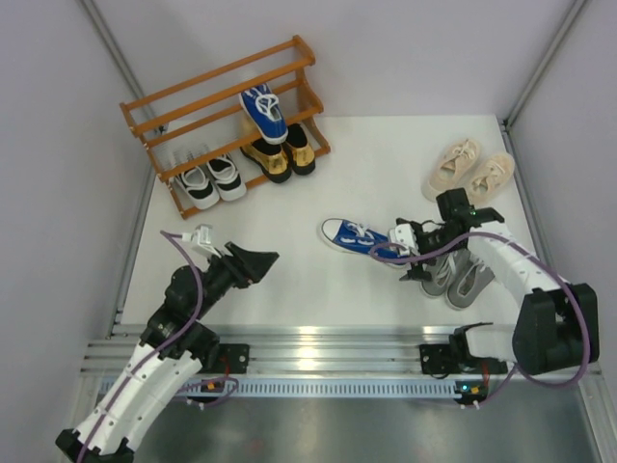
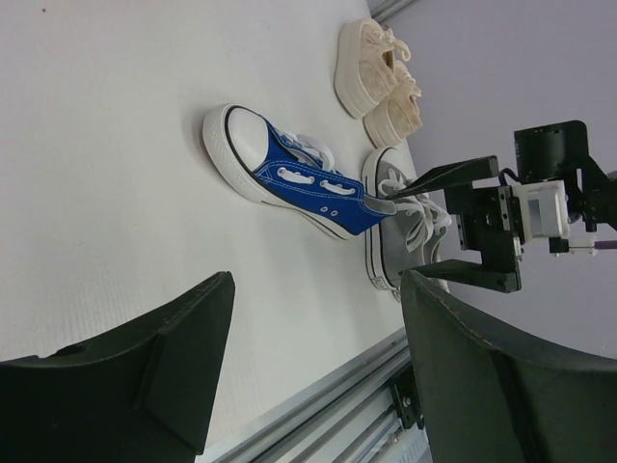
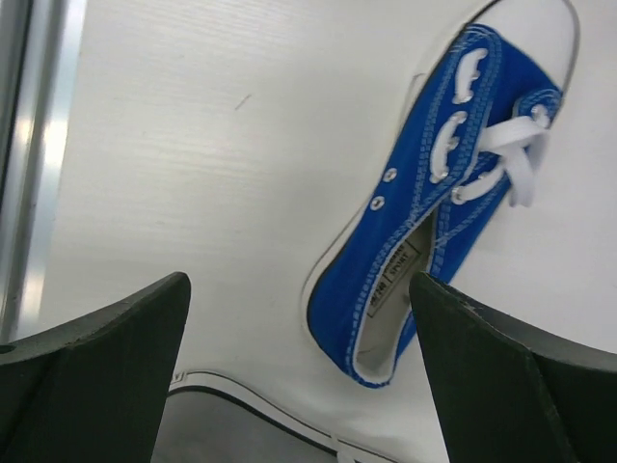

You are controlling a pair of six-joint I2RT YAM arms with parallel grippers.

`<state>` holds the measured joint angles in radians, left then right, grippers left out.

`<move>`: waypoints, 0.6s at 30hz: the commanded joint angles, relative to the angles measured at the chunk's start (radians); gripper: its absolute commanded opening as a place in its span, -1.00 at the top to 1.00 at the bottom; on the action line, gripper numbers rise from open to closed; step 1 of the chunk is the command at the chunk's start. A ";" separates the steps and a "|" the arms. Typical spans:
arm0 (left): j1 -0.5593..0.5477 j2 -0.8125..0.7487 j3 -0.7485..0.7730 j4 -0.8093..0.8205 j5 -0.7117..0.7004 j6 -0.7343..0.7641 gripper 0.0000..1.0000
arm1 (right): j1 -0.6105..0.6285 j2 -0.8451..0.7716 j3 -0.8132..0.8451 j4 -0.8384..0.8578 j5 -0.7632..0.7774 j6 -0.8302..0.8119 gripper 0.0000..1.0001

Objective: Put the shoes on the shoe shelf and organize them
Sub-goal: Pick up the shoe at the center of the board.

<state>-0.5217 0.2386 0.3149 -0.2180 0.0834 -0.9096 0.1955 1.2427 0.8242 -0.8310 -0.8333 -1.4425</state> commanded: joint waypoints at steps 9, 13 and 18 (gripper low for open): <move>0.002 -0.051 -0.031 -0.021 -0.019 0.011 -0.50 | -0.011 0.141 0.096 -0.182 0.039 -0.312 -0.59; 0.002 -0.051 -0.030 -0.021 -0.022 0.011 -0.50 | -0.011 0.132 0.105 -0.148 0.043 -0.285 -0.59; 0.002 -0.053 -0.028 -0.024 -0.024 0.012 -0.50 | -0.010 0.116 0.108 -0.116 0.074 -0.250 -0.54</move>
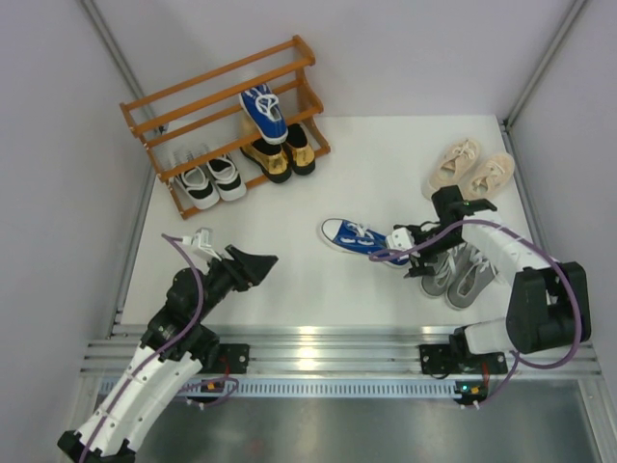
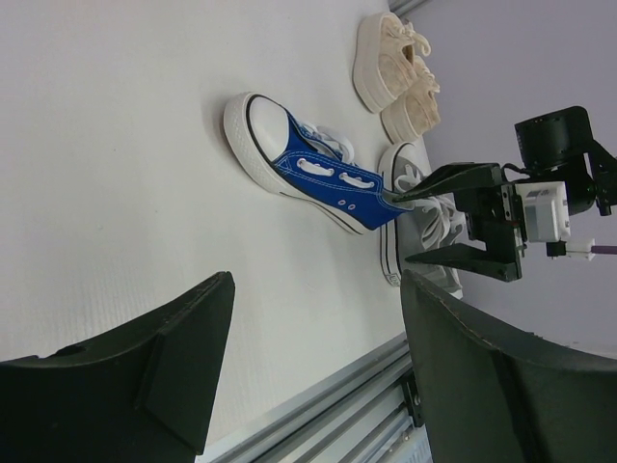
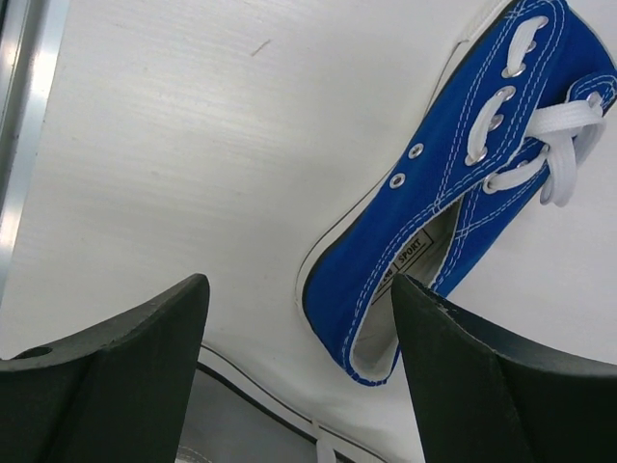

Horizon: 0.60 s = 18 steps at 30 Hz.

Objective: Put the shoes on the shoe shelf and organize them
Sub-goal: Pick up the shoe at the center of the board.

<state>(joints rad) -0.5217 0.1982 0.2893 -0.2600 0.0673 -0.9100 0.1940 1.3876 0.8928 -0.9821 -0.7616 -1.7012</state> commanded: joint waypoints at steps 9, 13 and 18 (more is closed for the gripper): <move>0.002 -0.017 0.002 0.010 -0.012 0.016 -0.50 | -0.001 0.034 0.015 0.131 0.108 0.071 -0.32; 0.002 -0.017 0.007 0.004 -0.012 0.019 -0.50 | 0.021 0.056 0.011 0.167 0.149 0.054 -0.30; 0.002 -0.022 0.007 -0.001 -0.014 0.016 -0.50 | 0.065 0.091 0.009 0.187 0.217 0.026 -0.22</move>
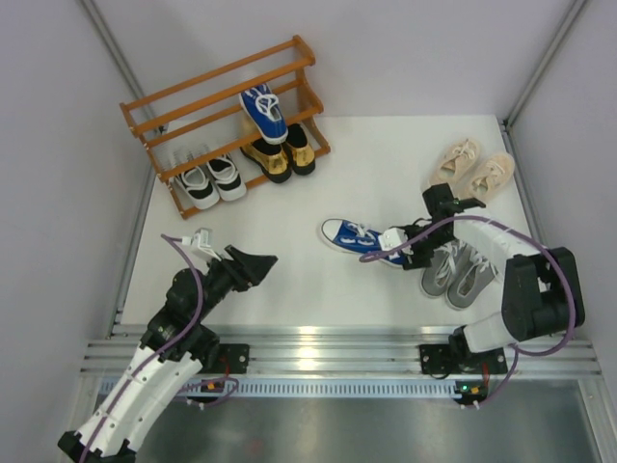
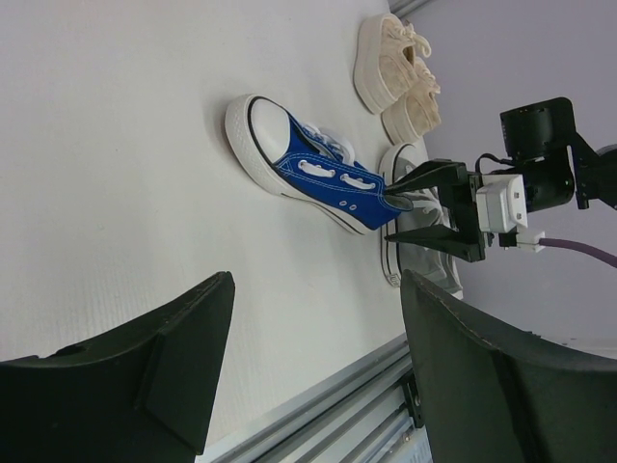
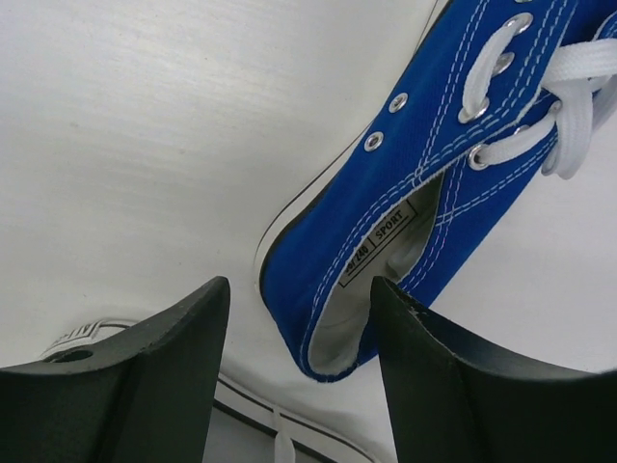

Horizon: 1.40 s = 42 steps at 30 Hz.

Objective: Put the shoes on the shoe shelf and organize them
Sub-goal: Pick up the shoe at the center of the board, then place the shoe at the shoe shelf.

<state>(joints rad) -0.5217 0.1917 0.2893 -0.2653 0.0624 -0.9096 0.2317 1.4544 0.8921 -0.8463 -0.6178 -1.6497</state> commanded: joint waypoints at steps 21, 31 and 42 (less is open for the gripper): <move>0.002 -0.058 0.051 -0.066 -0.038 0.048 -0.50 | 0.080 -0.097 0.201 0.052 -0.060 0.384 1.00; 0.002 -0.066 0.079 -0.091 -0.044 0.064 -0.50 | 0.219 0.006 0.493 0.073 0.068 0.662 1.00; 0.002 -0.084 0.086 -0.109 -0.085 0.067 -0.50 | 0.299 0.331 1.028 0.107 0.194 0.910 1.00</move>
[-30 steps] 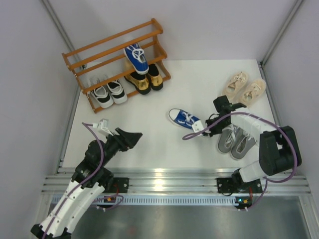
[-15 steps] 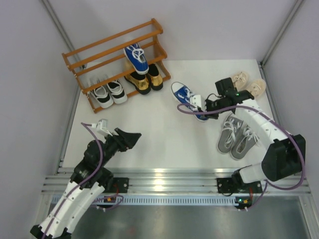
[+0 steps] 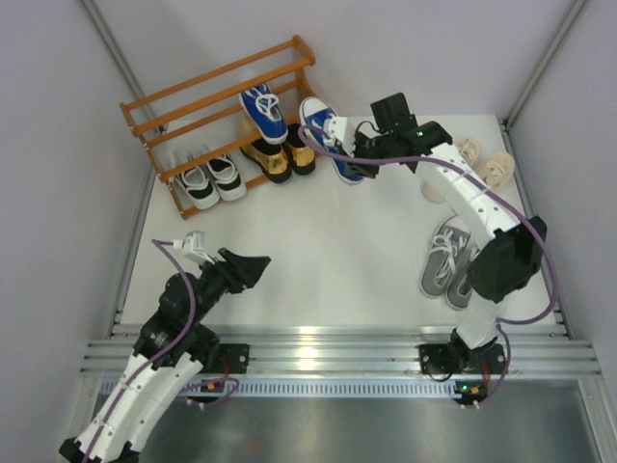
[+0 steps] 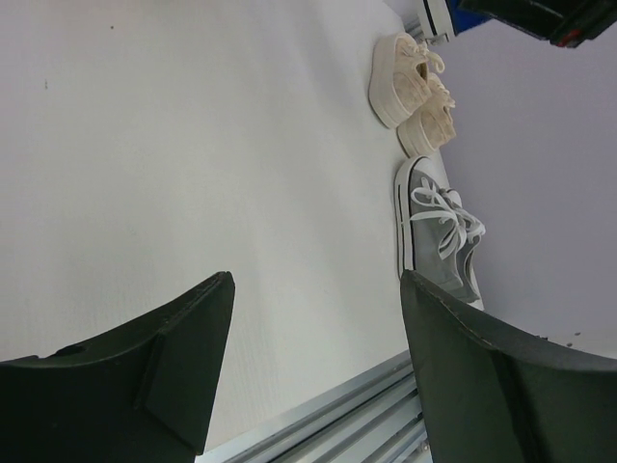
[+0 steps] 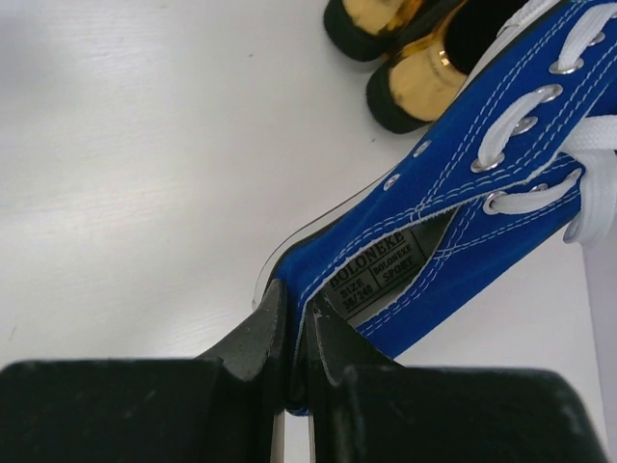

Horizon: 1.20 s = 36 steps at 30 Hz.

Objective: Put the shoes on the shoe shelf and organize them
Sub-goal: Place the shoe at the shoe shelf.

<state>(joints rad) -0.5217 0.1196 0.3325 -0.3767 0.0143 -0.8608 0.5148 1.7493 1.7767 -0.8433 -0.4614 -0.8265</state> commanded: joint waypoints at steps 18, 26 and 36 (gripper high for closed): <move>0.002 -0.017 0.036 -0.008 -0.071 0.035 -0.50 | 0.050 0.389 0.480 0.305 0.136 0.012 1.00; 0.002 -0.017 0.028 -0.008 -0.091 0.037 -0.50 | 0.051 0.449 0.529 0.426 0.109 -0.008 1.00; 0.002 -0.024 0.010 -0.010 -0.102 0.025 -0.50 | 0.053 0.553 0.596 0.529 0.047 -0.031 1.00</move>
<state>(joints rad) -0.5217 0.1131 0.3405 -0.4053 -0.0731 -0.8391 0.5472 2.3016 2.2910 -0.5014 -0.3759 -0.8204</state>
